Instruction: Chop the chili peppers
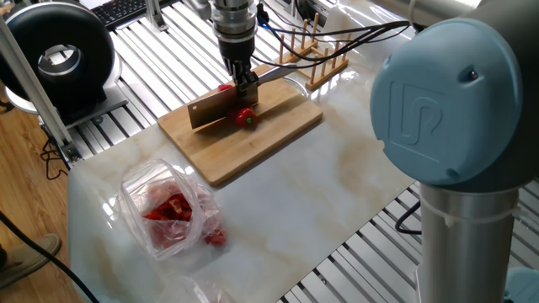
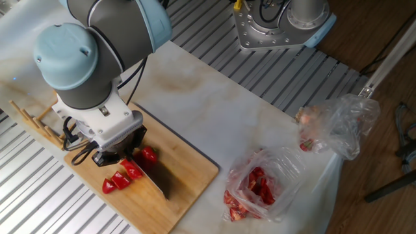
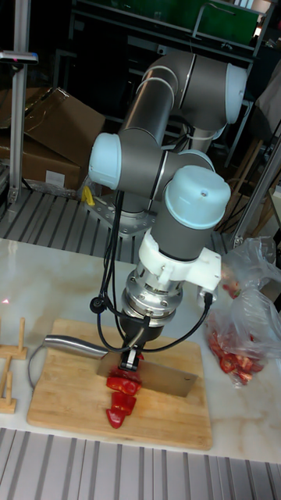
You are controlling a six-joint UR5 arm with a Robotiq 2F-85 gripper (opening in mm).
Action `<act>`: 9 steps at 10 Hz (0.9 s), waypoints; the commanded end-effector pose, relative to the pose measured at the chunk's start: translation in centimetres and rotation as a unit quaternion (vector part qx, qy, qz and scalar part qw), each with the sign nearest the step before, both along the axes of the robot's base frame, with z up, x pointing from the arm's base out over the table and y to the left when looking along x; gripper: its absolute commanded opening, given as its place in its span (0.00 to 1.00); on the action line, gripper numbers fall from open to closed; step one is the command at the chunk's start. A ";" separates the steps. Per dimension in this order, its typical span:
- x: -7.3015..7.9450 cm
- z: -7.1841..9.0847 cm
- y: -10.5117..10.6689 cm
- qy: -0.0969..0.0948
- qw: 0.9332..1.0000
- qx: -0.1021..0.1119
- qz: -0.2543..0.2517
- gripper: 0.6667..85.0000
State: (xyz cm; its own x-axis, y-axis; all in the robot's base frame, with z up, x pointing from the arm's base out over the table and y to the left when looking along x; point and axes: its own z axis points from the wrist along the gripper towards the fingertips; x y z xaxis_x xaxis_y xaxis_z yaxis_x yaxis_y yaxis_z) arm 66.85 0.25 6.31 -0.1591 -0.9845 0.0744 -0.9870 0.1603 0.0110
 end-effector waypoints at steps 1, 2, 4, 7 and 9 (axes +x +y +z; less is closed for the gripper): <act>0.4 0.2 1.9 -0.005 1.000 0.026 -0.005 0.01; 0.5 0.2 2.6 -0.007 0.999 0.033 -0.006 0.01; 0.8 0.3 3.0 -0.010 0.999 0.038 -0.005 0.01; 0.9 0.0 3.0 -0.016 0.999 0.052 0.007 0.01; 1.0 0.1 2.6 -0.018 0.999 0.050 0.012 0.01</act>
State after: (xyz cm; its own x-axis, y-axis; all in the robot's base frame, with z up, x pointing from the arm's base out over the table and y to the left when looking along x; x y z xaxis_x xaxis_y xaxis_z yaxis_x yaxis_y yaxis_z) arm 67.61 2.81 6.25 -0.1433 -0.9896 -0.0097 -0.9897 0.1433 -0.0027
